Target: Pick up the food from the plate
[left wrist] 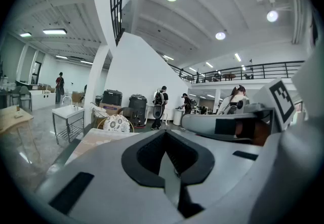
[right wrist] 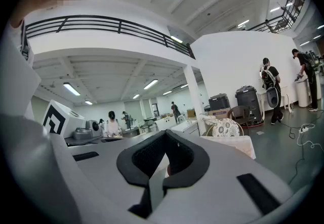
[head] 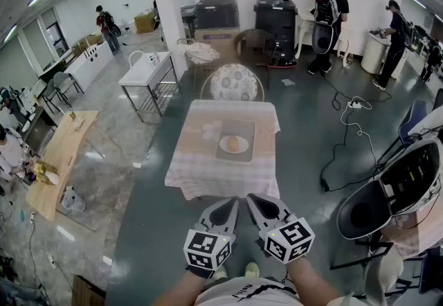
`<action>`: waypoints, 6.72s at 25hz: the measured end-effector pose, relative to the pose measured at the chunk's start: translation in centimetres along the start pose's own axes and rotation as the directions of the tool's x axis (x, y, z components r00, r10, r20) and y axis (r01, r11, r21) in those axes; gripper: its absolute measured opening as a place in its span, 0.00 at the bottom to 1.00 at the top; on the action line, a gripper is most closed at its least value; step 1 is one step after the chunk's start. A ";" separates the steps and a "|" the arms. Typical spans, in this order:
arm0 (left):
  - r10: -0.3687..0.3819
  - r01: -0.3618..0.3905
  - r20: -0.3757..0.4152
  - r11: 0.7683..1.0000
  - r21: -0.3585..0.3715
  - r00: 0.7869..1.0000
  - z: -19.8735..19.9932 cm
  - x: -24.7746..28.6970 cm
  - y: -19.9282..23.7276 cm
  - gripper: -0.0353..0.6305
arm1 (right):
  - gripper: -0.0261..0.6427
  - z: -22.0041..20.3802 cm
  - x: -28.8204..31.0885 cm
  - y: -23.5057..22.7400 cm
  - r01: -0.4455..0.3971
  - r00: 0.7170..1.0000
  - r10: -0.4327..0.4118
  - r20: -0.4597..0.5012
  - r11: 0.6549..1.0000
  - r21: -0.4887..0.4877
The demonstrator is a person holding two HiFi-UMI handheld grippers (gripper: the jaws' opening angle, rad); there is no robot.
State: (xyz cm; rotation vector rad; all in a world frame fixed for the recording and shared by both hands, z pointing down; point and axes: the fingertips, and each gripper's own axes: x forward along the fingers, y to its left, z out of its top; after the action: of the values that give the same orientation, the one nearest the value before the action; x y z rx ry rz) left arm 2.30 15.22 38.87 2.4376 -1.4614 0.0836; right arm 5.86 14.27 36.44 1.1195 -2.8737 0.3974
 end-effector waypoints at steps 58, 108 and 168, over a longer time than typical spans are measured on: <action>-0.036 0.035 0.013 0.998 0.045 0.999 3.5 15.3 14.0 0.06 | 0.06 1.5 15.6 -11.5 0.057 0.998 -0.059 0.028 0.997 0.050; -0.116 0.111 -0.148 0.993 -0.041 0.982 -13.6 38.0 31.8 0.06 | 0.45 -28.2 37.5 -33.8 0.362 0.825 -0.256 -0.503 0.924 0.125; -0.130 0.131 -0.037 0.991 0.018 0.991 6.4 29.6 22.5 0.06 | 0.48 -0.7 29.6 -26.2 0.241 0.963 -0.221 -0.153 0.962 0.126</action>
State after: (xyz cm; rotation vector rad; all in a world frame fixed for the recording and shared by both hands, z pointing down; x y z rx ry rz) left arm -3.67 -21.70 43.69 2.5278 -1.2882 0.1142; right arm 1.41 -23.68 46.58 1.3733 -2.5919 0.6492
